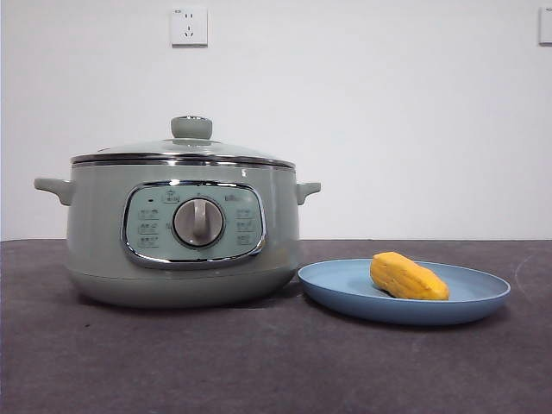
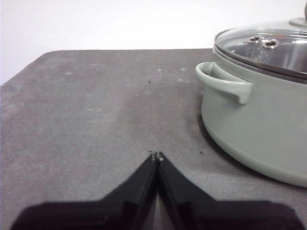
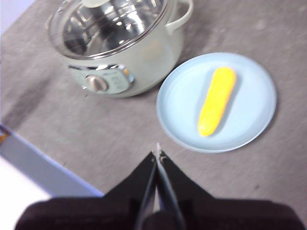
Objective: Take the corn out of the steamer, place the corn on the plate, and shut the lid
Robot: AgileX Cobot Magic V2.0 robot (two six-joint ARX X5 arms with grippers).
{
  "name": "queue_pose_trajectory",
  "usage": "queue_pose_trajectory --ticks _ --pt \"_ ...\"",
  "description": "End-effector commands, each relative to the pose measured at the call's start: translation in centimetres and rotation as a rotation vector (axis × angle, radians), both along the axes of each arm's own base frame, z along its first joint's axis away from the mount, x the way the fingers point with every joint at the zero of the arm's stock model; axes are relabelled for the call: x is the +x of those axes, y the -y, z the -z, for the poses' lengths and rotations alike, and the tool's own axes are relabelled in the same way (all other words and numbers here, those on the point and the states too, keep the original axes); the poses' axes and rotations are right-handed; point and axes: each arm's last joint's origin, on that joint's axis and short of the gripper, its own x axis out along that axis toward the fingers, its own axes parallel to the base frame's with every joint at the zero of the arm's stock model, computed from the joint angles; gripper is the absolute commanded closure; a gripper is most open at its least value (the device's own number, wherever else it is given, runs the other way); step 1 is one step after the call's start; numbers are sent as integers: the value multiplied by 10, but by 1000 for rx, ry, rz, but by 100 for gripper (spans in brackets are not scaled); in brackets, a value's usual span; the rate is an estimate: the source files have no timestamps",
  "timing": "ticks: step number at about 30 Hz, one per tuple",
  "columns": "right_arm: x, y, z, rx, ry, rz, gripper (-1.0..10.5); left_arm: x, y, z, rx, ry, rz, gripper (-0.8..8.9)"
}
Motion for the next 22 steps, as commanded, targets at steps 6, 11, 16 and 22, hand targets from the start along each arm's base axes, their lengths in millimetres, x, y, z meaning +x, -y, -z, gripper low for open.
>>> queue_pose_trajectory --ticks 6,11,16,22 --pt "-27 20 -22 53 369 139 946 1 0 4 -11 -6 1 817" --pt "-37 28 -3 11 567 195 946 1 0 4 -11 -6 1 817" --pt "-31 32 44 16 712 265 946 1 0 4 -11 -6 2 817" --pt "-17 32 109 5 688 279 946 1 0 4 -11 -6 1 817"
